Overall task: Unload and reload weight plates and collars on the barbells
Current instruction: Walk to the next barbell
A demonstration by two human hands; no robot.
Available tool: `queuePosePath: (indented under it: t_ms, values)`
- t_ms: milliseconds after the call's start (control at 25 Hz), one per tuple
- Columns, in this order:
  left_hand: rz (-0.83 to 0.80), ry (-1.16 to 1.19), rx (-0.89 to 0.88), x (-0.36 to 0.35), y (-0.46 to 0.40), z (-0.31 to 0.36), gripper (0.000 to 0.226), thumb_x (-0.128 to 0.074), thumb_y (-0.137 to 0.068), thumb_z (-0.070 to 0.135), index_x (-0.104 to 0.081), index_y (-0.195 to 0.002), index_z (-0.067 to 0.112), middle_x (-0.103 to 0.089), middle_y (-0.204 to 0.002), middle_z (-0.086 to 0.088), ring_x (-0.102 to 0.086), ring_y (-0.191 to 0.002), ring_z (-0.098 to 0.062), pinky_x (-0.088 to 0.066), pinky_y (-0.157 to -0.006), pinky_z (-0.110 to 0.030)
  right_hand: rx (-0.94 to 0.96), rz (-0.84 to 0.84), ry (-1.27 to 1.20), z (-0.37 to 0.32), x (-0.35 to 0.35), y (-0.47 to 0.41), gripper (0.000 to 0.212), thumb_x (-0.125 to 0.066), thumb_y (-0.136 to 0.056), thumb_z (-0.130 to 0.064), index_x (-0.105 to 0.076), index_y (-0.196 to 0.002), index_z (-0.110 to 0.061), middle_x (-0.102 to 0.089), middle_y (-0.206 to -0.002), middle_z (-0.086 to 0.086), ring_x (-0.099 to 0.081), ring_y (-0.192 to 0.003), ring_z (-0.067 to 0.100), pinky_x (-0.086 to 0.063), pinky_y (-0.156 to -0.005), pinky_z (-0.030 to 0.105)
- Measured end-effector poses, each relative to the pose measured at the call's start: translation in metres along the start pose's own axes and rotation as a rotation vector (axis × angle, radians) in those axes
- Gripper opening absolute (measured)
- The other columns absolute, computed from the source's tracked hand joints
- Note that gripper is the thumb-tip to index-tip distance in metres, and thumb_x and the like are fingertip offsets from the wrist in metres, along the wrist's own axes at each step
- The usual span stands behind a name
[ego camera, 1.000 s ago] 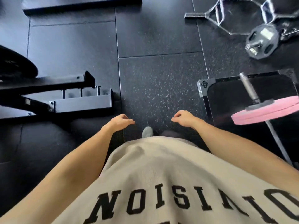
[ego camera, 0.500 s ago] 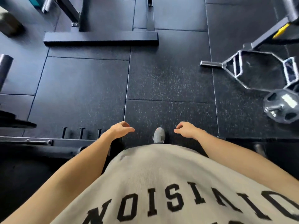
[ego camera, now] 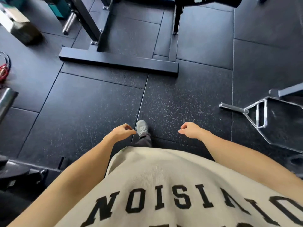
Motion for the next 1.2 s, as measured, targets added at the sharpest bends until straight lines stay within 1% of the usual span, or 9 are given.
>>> queuePosePath:
  t_ms: [160, 360, 560, 720, 800, 880, 1000, 1080, 1200]
  values:
    - [-0.021, -0.003, -0.022, 0.097, -0.072, 0.048, 0.038, -0.065, -0.081, 0.057, -0.054, -0.107, 0.032, -0.057, -0.112, 0.004, -0.055, -0.103, -0.021, -0.045, -0.090, -0.035, -0.002, 0.042, -0.005, -0.081, 0.073, -0.068, 0.034, -0.059, -0.095, -0.036, -0.055, -0.124, -0.019, -0.058, -0.127, 0.004, -0.053, -0.105, 0.020, -0.043, -0.099, 0.039]
    - [0.034, 0.035, -0.008, 0.230, -0.140, 0.098, 0.043, -0.064, -0.078, 0.060, -0.056, -0.110, 0.032, -0.059, -0.110, 0.004, -0.055, -0.097, -0.017, -0.041, -0.082, -0.032, 0.047, 0.080, 0.005, -0.192, 0.161, -0.142, 0.035, -0.062, -0.093, -0.036, -0.058, -0.123, -0.017, -0.060, -0.125, 0.005, -0.053, -0.101, 0.019, -0.043, -0.092, 0.034]
    - [0.085, 0.158, 0.085, 0.313, -0.196, 0.103, 0.043, -0.064, -0.079, 0.059, -0.057, -0.112, 0.031, -0.057, -0.111, 0.005, -0.054, -0.098, -0.017, -0.039, -0.080, -0.033, 0.097, 0.005, 0.121, -0.295, 0.210, -0.222, 0.032, -0.063, -0.092, -0.036, -0.059, -0.119, -0.020, -0.060, -0.125, 0.003, -0.055, -0.112, 0.022, -0.043, -0.097, 0.036]
    - [0.160, 0.287, 0.190, 0.382, -0.236, 0.093, 0.044, -0.064, -0.080, 0.058, -0.055, -0.114, 0.031, -0.055, -0.114, 0.004, -0.051, -0.101, -0.018, -0.038, -0.083, -0.034, 0.221, -0.079, 0.324, -0.410, 0.254, -0.300, 0.029, -0.062, -0.092, -0.037, -0.059, -0.116, -0.021, -0.062, -0.122, 0.001, -0.056, -0.107, 0.020, -0.044, -0.098, 0.036]
    - [0.213, 0.371, 0.258, 0.412, -0.244, 0.086, 0.044, -0.064, -0.080, 0.059, -0.054, -0.113, 0.031, -0.056, -0.120, 0.003, -0.050, -0.104, -0.019, -0.040, -0.087, -0.036, 0.289, -0.117, 0.448, -0.472, 0.275, -0.333, 0.030, -0.061, -0.092, -0.038, -0.058, -0.117, -0.022, -0.061, -0.124, 0.001, -0.056, -0.112, 0.021, -0.044, -0.102, 0.039]
    - [0.279, 0.464, 0.312, 0.437, -0.246, 0.076, 0.042, -0.063, -0.080, 0.060, -0.054, -0.111, 0.033, -0.056, -0.125, 0.002, -0.049, -0.104, -0.018, -0.039, -0.087, -0.036, 0.368, -0.145, 0.558, -0.537, 0.288, -0.363, 0.033, -0.061, -0.092, -0.037, -0.058, -0.120, -0.019, -0.061, -0.126, 0.003, -0.056, -0.116, 0.023, -0.043, -0.103, 0.040]
    - [0.391, 0.638, 0.429, 0.468, -0.239, 0.053, 0.044, -0.065, -0.078, 0.061, -0.054, -0.111, 0.034, -0.055, -0.131, 0.002, -0.048, -0.105, -0.018, -0.037, -0.084, -0.035, 0.504, -0.205, 0.729, -0.639, 0.289, -0.392, 0.038, -0.061, -0.093, -0.036, -0.056, -0.125, -0.015, -0.060, -0.128, 0.006, -0.055, -0.117, 0.024, -0.043, -0.100, 0.036]
    - [0.439, 0.767, 0.505, 0.481, -0.234, 0.033, 0.047, -0.064, -0.077, 0.062, -0.053, -0.114, 0.034, -0.052, -0.134, 0.003, -0.047, -0.107, -0.018, -0.037, -0.085, -0.037, 0.572, -0.253, 0.815, -0.701, 0.274, -0.405, 0.039, -0.060, -0.093, -0.038, -0.055, -0.126, -0.017, -0.059, -0.127, 0.004, -0.055, -0.116, 0.023, -0.043, -0.100, 0.037]
    - [0.522, 0.912, 0.587, 0.499, -0.232, 0.001, 0.044, -0.066, -0.078, 0.059, -0.053, -0.112, 0.035, -0.052, -0.132, 0.002, -0.047, -0.103, -0.017, -0.036, -0.083, -0.036, 0.643, -0.300, 0.919, -0.781, 0.242, -0.421, 0.039, -0.059, -0.093, -0.039, -0.054, -0.125, -0.017, -0.059, -0.125, 0.003, -0.055, -0.114, 0.022, -0.044, -0.100, 0.038]
Point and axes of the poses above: each hand's wrist, its own y-axis away from the middle knuckle, its own x-axis out of the back of the hand, z = x × y, the point moved 1 cm from there along -y, towards the middle knuckle
